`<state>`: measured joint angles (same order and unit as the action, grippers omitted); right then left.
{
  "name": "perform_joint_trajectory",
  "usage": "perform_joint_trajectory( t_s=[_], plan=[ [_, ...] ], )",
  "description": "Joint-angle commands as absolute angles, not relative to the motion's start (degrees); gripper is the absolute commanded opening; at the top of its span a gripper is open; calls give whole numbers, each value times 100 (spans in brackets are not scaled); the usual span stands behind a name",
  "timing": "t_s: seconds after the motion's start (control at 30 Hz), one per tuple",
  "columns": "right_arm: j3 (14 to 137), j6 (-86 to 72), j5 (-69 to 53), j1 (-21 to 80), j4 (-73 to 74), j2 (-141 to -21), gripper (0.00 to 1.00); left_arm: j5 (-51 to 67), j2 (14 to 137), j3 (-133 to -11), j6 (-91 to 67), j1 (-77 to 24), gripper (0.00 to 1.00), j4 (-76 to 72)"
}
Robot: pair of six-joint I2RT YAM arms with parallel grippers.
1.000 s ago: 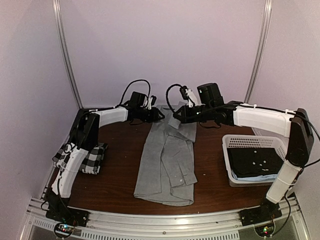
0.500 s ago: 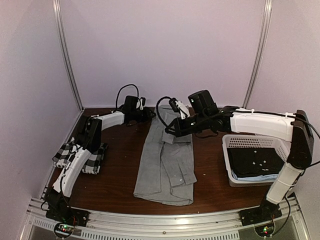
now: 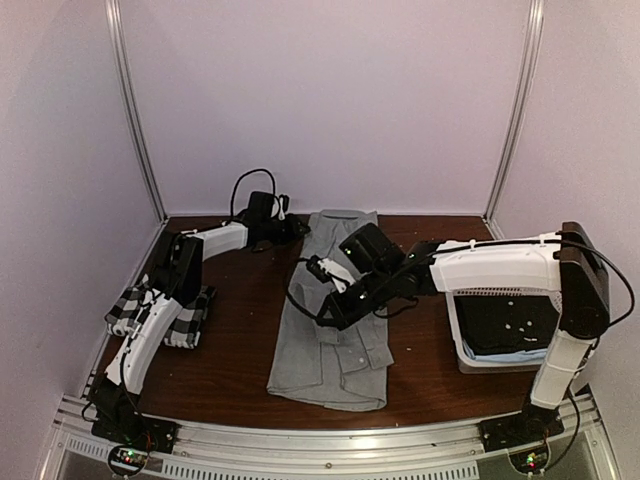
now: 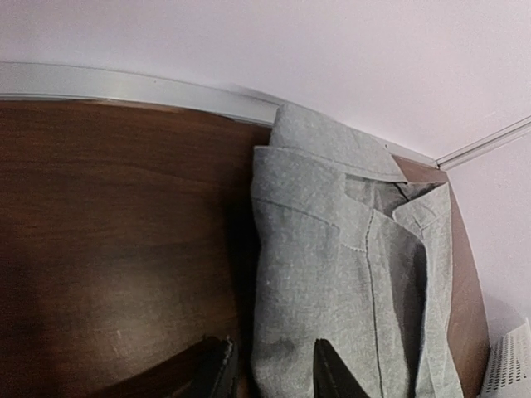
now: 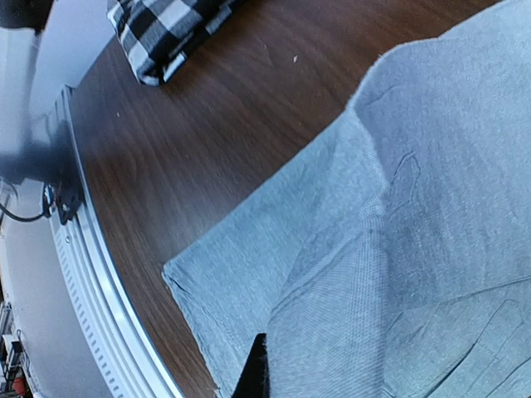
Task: Fold and stack the long sleeve shirts
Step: Fold the sleeve of the rectangle-folded shirt.
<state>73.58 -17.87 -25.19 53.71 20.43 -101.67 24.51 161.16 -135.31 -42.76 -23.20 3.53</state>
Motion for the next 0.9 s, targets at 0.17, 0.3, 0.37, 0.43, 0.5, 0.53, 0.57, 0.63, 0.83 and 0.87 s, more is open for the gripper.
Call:
perform_joint_trajectory(
  t_s=[0.17, 0.3, 0.37, 0.43, 0.5, 0.53, 0.57, 0.63, 0.83, 0.87],
  plan=[
    [7771, -1695, -2620, 5532, 2416, -10752, 4, 2705, 15642, -13280, -4090, -2235, 33, 208],
    [7850, -1742, -2601, 5554, 2381, -10808, 20, 2856, 15316, -13010, -3999, -2178, 35, 192],
    [7809, -1765, -2515, 5545, 2287, -10692, 35, 2921, 15105, -12828, -3932, -2156, 37, 119],
    [7813, -1782, -2385, 5541, 2239, -10582, 47, 2960, 14916, -12700, -3844, -2153, 39, 105],
    [7803, -1870, -2219, 5490, 2168, -10474, 51, 3027, 14746, -12616, -3786, -2153, 40, 109],
    [7770, -1959, -2162, 5428, 2110, -10419, 52, 3051, 14674, -12579, -3754, -2153, 40, 124],
    [7729, -2066, -2118, 5339, 2047, -10371, 52, 3072, 14601, -12532, -3716, -2153, 40, 142],
    [7596, -2278, -2137, 5109, 1875, -10278, 52, 3101, 14445, -12412, -3622, -2153, 40, 176],
    [7172, -2894, -2212, 4328, 1220, -10125, 51, 3186, 13803, -11655, -3432, -2153, 40, 338],
    [7091, -3053, -2292, 4185, 1082, -10150, 52, 3215, 13683, -11478, -3421, -2160, 40, 341]
  ],
)
